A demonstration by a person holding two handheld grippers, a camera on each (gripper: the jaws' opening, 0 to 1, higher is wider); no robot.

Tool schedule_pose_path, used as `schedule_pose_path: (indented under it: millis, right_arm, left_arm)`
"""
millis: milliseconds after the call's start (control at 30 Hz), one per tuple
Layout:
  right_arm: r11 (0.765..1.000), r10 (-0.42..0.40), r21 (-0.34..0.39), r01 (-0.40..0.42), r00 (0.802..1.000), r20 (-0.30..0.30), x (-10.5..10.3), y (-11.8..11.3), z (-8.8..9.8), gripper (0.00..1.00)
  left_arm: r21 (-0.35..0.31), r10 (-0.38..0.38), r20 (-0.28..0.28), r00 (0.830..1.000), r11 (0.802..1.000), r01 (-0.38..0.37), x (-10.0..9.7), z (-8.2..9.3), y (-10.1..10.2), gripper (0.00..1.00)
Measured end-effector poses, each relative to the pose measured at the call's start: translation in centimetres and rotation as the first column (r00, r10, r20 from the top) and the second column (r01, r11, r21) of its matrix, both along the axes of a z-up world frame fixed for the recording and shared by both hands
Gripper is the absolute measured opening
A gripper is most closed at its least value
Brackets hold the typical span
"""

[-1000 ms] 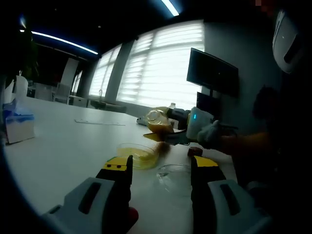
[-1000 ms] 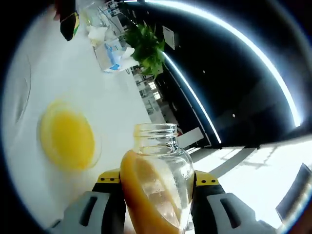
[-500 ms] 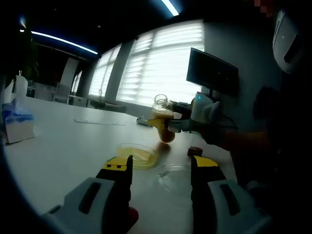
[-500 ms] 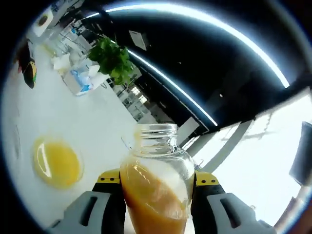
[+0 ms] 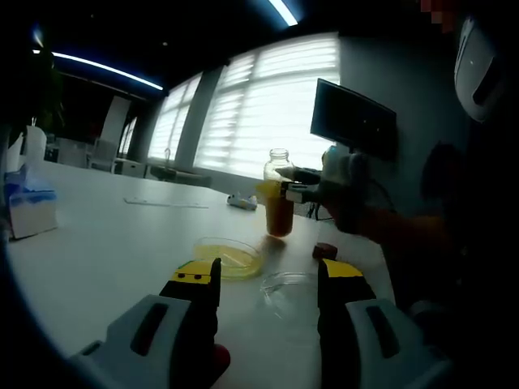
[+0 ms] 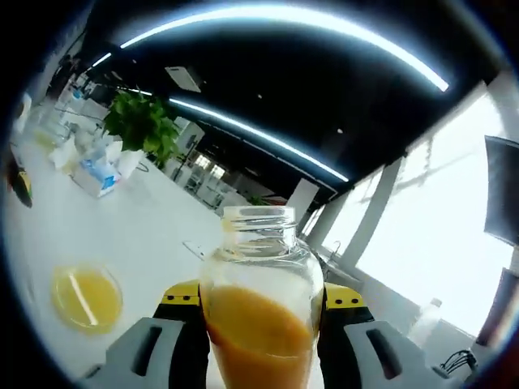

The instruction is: Open the Petri dish lid, place the lid on the table, pour the liquid culture medium into the Petri dish, pick up the Petri dish lid from the table, and close the Petri dish

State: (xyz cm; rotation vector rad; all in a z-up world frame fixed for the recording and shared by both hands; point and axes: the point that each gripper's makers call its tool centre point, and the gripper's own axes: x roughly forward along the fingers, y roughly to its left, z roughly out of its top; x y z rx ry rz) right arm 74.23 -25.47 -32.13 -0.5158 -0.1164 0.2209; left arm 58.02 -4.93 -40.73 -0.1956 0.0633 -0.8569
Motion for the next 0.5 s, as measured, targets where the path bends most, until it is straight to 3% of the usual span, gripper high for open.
schedule_pose_path:
  millis: [500]
  right_arm:
    - [0.974, -0.032, 0.222, 0.045, 0.998, -0.061, 1.2, -3.7, 0.4, 0.48]
  left_arm:
    - [0.002, 0.000, -0.002, 1.000, 1.000, 0.000, 0.0, -0.1, 0.0, 0.39]
